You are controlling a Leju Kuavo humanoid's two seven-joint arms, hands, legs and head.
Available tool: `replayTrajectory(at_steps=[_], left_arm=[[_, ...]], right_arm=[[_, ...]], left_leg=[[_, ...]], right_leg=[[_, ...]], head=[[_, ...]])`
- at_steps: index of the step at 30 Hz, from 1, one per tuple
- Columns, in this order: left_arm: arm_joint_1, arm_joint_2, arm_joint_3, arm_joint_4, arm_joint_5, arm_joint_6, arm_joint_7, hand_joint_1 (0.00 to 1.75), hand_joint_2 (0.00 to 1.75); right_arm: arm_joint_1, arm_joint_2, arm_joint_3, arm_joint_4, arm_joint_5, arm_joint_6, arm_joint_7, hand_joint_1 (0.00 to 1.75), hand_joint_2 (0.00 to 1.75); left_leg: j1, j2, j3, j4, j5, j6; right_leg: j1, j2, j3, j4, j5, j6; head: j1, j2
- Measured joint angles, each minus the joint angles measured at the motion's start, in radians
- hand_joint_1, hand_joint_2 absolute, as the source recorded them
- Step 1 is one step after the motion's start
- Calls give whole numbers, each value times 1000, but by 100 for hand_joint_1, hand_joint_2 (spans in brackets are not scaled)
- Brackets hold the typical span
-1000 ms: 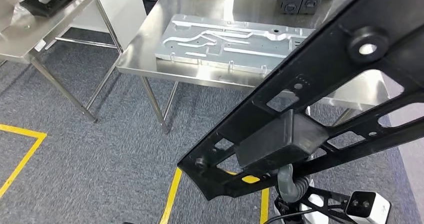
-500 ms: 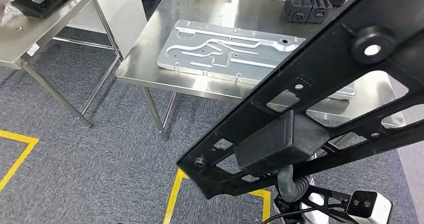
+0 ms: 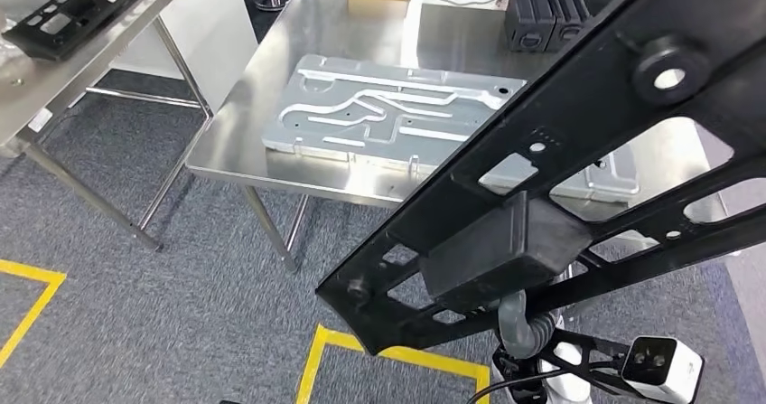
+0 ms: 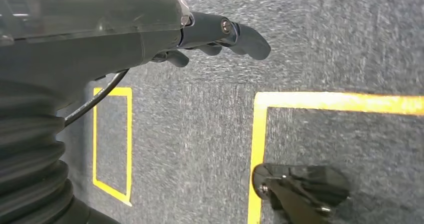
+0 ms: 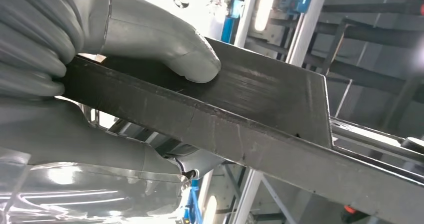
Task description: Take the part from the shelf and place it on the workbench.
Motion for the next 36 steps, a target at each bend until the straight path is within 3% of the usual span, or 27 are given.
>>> replayTrajectory(at_steps=[2,3,4,6,7,8,11,13,16,17,18,19,21,23,26,28,31,32,33,34,36], left_arm=[[3,0,0,0,-1,0,0,0,175],[5,0,0,0,-1,0,0,0,175],[6,0,0,0,-2,0,1,0,175],[7,1,0,0,-3,0,3,0,175],[7,1,0,0,-3,0,5,0,175],[8,1,0,0,-3,0,7,0,175],[7,0,0,0,-3,0,11,0,175],[4,-1,0,0,-2,0,12,0,175],[1,-1,0,0,1,3,12,0,175],[1,0,1,0,3,4,12,0,175],[2,0,1,0,5,4,12,0,175],[3,0,1,0,6,5,12,0,175],[4,-1,2,0,6,4,11,0,175],[3,-2,3,0,6,4,11,0,175],[2,-1,5,0,7,4,11,0,175],[1,0,6,0,8,4,12,0,175],[2,0,9,0,12,3,12,0,175],[4,-1,10,0,14,3,12,0,175],[5,-1,12,0,17,3,12,0,175],[6,0,14,0,19,3,12,0,175],[7,0,19,0,21,3,12,0,175]], right_arm=[[0,0,1,0,1,-2,3,175,175],[0,0,1,0,2,-2,4,175,175],[0,0,1,0,2,-3,4,175,175],[0,1,2,0,2,-3,5,175,175],[0,1,2,0,2,-3,5,175,175],[1,1,2,0,2,-3,6,175,175],[-1,1,2,-2,3,-3,8,175,175],[-6,1,2,-6,3,-2,8,175,175],[-9,1,2,-8,4,-1,8,175,175],[-9,1,2,-8,5,-1,9,175,175],[-9,1,2,-7,7,-1,9,175,175],[-9,1,2,-8,10,-2,9,175,175],[-9,1,2,-8,16,-2,10,175,175],[-10,2,2,-10,20,-2,10,175,175],[-10,3,1,-15,28,-4,11,175,175],[-12,6,1,-25,42,-6,11,175,175],[-17,8,1,-41,66,-6,4,175,175],[-19,8,1,-47,75,-6,0,175,175],[-22,8,1,-53,84,-6,-4,175,175],[-27,8,1,-61,92,-6,-7,175,175],[-40,8,1,-77,103,-8,-9,175,175]], left_leg=[[0,0,-67,72,-37,-1],[0,0,-78,58,-27,1],[-1,0,-74,12,9,5],[-4,0,-50,-119,114,17],[-6,0,-41,-164,147,22],[-8,0,-36,-189,167,27],[-5,-1,-30,-197,170,38],[1,-1,-19,-207,167,48],[1,0,-6,-211,154,56],[1,0,-1,-211,148,55],[1,-1,6,-211,142,54],[2,-2,15,-211,136,53],[0,-3,34,-210,121,46],[-3,-5,43,-208,110,35],[-2,-4,45,-211,102,17],[0,-1,32,-175,78,7],[1,1,-61,9,1,-1],[1,1,-93,62,-10,-1],[1,1,-111,81,0,0],[1,1,-108,59,29,2],[-2,0,-58,-69,111,14]], right_leg=[[3,2,18,0,-16,-2],[4,4,30,0,-25,-2],[5,5,43,1,-35,-1],[7,6,67,3,-55,3],[10,7,73,6,-66,7],[11,8,77,9,-75,12],[14,9,84,11,-94,29],[12,6,64,58,-123,40],[2,3,-52,246,-194,52],[-2,2,-87,288,-195,55],[-5,2,-106,297,-175,57],[-7,1,-104,264,-134,58],[-9,-1,-63,134,-40,56],[-6,-1,-31,44,-1,47],[-4,3,-25,26,-6,30],[-7,2,-15,18,-9,17],[-4,-3,0,15,-19,2],[-2,-3,4,15,-23,0],[0,-1,10,16,-28,-1],[1,0,17,16,-33,-1],[4,2,33,16,-44,2]], head=[[0,0],[0,0],[0,0],[0,0],[0,0],[0,0],[0,0],[1,0],[2,0],[2,0],[2,0],[2,0],[2,0],[1,0],[0,0],[-2,0],[-7,0],[-6,0],[-7,0],[-7,0],[-6,0]])
